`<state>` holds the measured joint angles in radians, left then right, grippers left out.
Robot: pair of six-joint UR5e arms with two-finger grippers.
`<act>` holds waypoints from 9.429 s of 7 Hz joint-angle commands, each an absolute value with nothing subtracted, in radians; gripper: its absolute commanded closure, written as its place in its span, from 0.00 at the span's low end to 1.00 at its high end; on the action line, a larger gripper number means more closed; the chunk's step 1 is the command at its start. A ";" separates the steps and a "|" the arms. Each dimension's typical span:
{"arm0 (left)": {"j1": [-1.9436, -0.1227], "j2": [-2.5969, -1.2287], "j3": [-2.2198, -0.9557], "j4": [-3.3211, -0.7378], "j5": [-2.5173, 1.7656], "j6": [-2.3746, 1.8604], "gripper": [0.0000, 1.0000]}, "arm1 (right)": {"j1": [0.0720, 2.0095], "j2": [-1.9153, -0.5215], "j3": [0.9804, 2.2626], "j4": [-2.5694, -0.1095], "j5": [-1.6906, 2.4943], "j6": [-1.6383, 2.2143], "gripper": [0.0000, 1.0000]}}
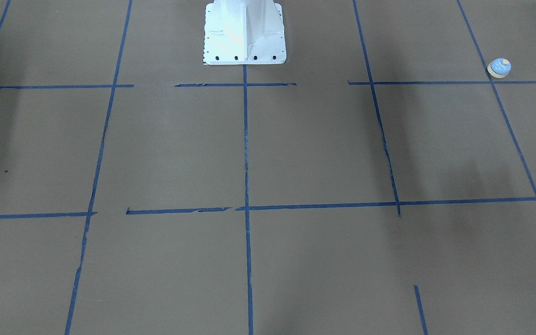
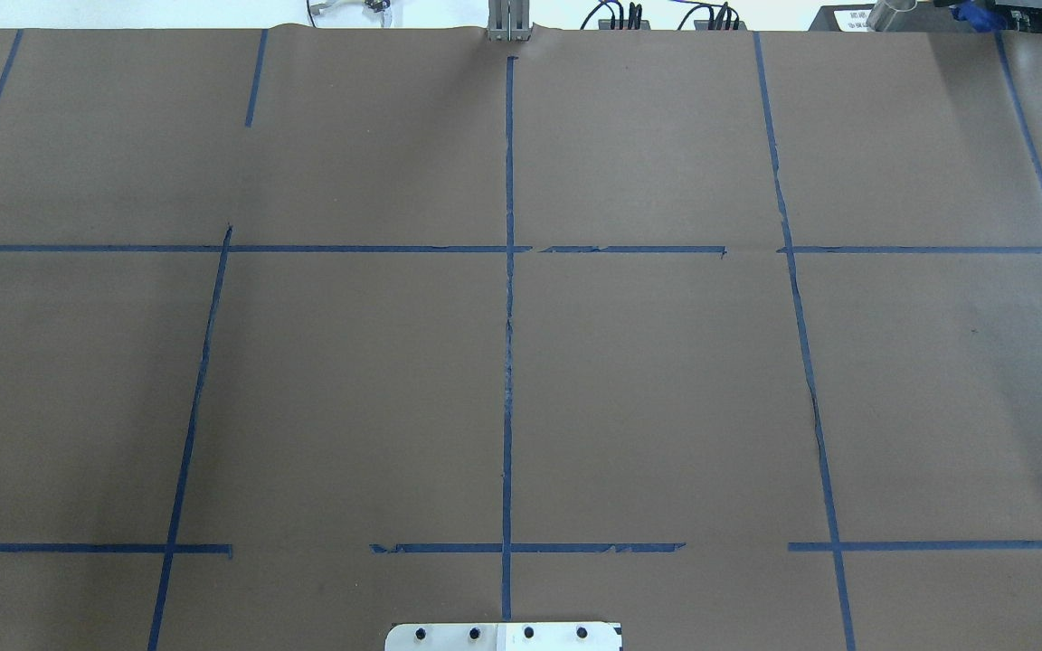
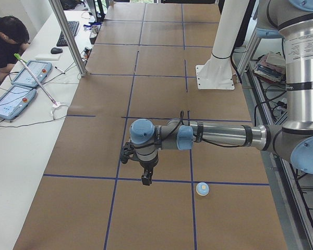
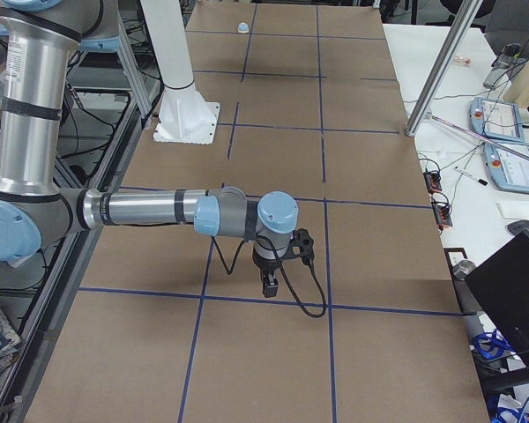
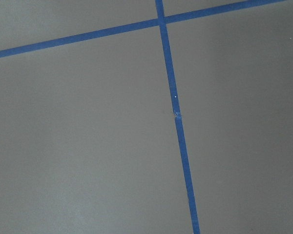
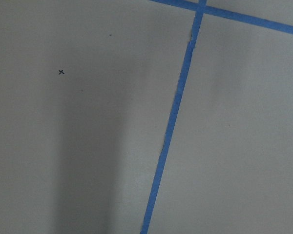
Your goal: Place and press bell with both arms
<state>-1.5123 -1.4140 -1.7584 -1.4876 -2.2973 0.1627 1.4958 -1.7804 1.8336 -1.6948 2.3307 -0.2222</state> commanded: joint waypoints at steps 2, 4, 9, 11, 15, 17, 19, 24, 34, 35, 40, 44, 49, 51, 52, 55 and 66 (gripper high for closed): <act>-1.511 -1.414 -1.781 -1.493 -2.304 0.169 0.00 | 1.419 -1.778 1.796 -1.668 2.329 -0.222 0.00; -1.511 -1.423 -1.791 -1.496 -2.309 0.158 0.00 | 1.420 -1.786 1.796 -1.506 2.327 -0.212 0.00; -1.423 -1.439 -1.833 -1.636 -2.298 0.020 0.00 | 1.508 -1.805 1.813 -1.479 2.325 -0.089 0.00; -1.201 -1.346 -1.830 -1.696 -2.292 -0.111 0.00 | 1.508 -1.818 1.816 -1.477 2.330 -0.094 0.00; -1.094 -1.072 -1.748 -1.986 -2.238 -0.117 0.00 | 1.508 -1.819 1.816 -1.477 2.330 -0.098 0.00; -1.007 -1.074 -1.675 -1.987 -2.365 -0.117 0.00 | 1.508 -1.819 1.818 -1.476 2.330 -0.098 0.00; -0.960 -1.074 -1.643 -1.985 -2.382 -0.115 0.00 | 1.508 -1.819 1.819 -1.476 2.329 -0.098 0.00; -0.928 -1.083 -1.617 -1.994 -2.381 -0.118 0.50 | 1.508 -1.819 1.838 -1.477 2.330 -0.098 0.00; -0.929 -1.484 -1.904 -2.026 -2.381 -0.900 0.92 | 1.508 -1.878 1.898 -1.477 2.350 -0.091 0.00; -0.855 -1.587 -1.895 -2.023 -2.379 -1.054 0.92 | 1.508 -1.879 1.898 -1.477 2.350 -0.091 0.00; -0.686 -2.310 -1.572 -1.598 -2.211 -1.360 0.92 | 1.508 -1.878 1.898 -1.477 2.350 -0.086 0.00; -0.684 -2.659 -0.948 -1.949 -2.129 -1.491 0.91 | 1.508 -1.878 1.898 -1.477 2.352 -0.084 0.00; -0.695 -2.655 -0.945 -1.960 -2.134 -1.435 0.00 | 1.508 -1.876 1.898 -1.477 2.358 -0.084 0.00; -0.750 -2.599 -1.044 -1.924 -2.237 -1.373 0.00 | 1.505 -1.867 1.905 -1.467 2.365 -0.092 0.00; -0.764 -2.465 -1.213 -1.910 -2.243 -1.285 0.00 | 1.503 -1.867 1.901 -1.381 2.381 -0.080 0.00; -0.862 -2.172 -1.622 -1.624 -2.241 -0.903 0.00 | 1.384 -1.797 1.905 -1.367 2.402 0.082 0.00; -1.489 -1.373 -1.934 -1.393 -2.270 0.141 0.00 | 0.595 -0.546 1.255 -1.549 1.886 1.195 0.39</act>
<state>-1.4794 -1.3876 -1.9416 -1.3919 -2.2633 0.1286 0.6193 -0.7032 1.4465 -1.5421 1.9259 1.1561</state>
